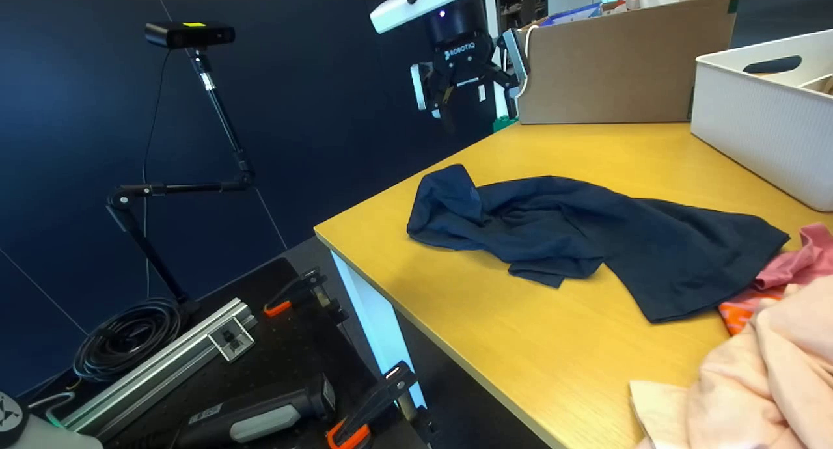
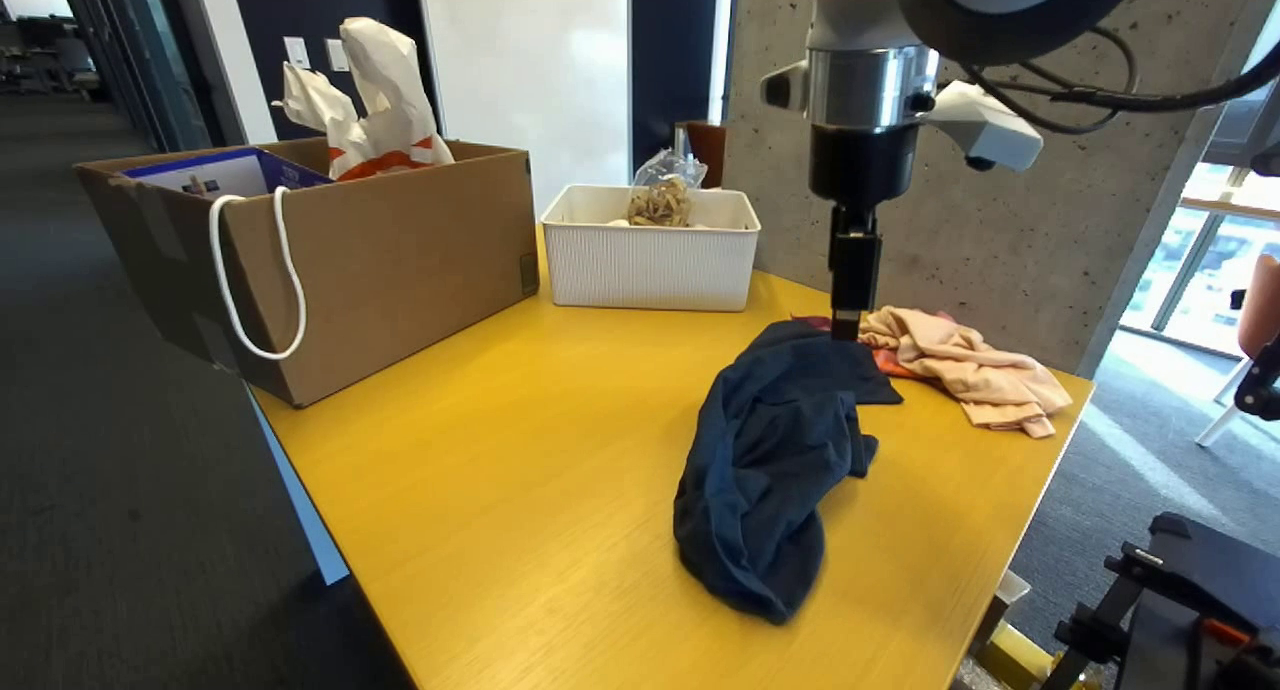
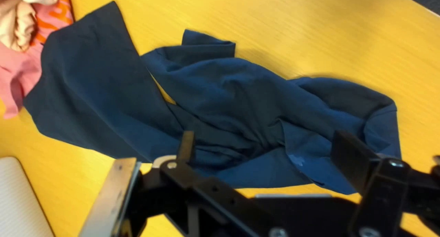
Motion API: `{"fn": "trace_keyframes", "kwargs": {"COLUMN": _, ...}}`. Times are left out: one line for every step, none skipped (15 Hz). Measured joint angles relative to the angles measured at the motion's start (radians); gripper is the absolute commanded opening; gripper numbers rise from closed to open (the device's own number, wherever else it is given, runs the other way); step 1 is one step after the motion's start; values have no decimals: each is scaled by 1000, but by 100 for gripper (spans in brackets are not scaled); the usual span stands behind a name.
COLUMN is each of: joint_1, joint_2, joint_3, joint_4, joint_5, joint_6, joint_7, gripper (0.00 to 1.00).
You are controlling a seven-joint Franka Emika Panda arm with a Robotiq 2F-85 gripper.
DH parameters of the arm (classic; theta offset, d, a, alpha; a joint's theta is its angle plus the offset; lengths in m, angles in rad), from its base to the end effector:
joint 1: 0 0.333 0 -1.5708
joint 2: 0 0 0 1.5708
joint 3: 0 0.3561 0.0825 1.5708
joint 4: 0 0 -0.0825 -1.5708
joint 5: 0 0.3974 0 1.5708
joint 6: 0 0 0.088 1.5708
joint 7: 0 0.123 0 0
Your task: Move the dark blue t-shirt forwards then unfold it.
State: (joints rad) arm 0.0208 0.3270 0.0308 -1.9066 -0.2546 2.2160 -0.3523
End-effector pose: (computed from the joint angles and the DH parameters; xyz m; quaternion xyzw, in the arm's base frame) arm 0.6430 0.0206 0.3408 0.9569 0.2740 -0.0226 0.0935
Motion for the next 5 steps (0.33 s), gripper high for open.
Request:
{"fn": "trace_keyframes", "kwargs": {"joint_1": -9, "joint_2": -19, "joint_3": -6, "joint_4": -16, "joint_5": 2, "joint_6": 0, "joint_7": 9, "gripper": 100}}
{"fn": "trace_keyframes", "kwargs": {"joint_1": -16, "joint_2": -37, "joint_3": -10, "joint_4": -29, "joint_5": 3, "joint_6": 0, "joint_7": 16, "gripper": 100}}
{"fn": "trace_keyframes", "kwargs": {"joint_1": -23, "joint_2": -54, "joint_3": -14, "joint_4": -42, "joint_5": 3, "joint_6": 0, "joint_7": 22, "gripper": 100}}
{"fn": "trace_keyframes", "kwargs": {"joint_1": -28, "joint_2": -69, "joint_3": -18, "joint_4": -53, "joint_5": 4, "joint_6": 0, "joint_7": 24, "gripper": 100}}
{"fn": "trace_keyframes", "kwargs": {"joint_1": -32, "joint_2": -82, "joint_3": -22, "joint_4": -62, "joint_5": 4, "joint_6": 0, "joint_7": 25, "gripper": 100}}
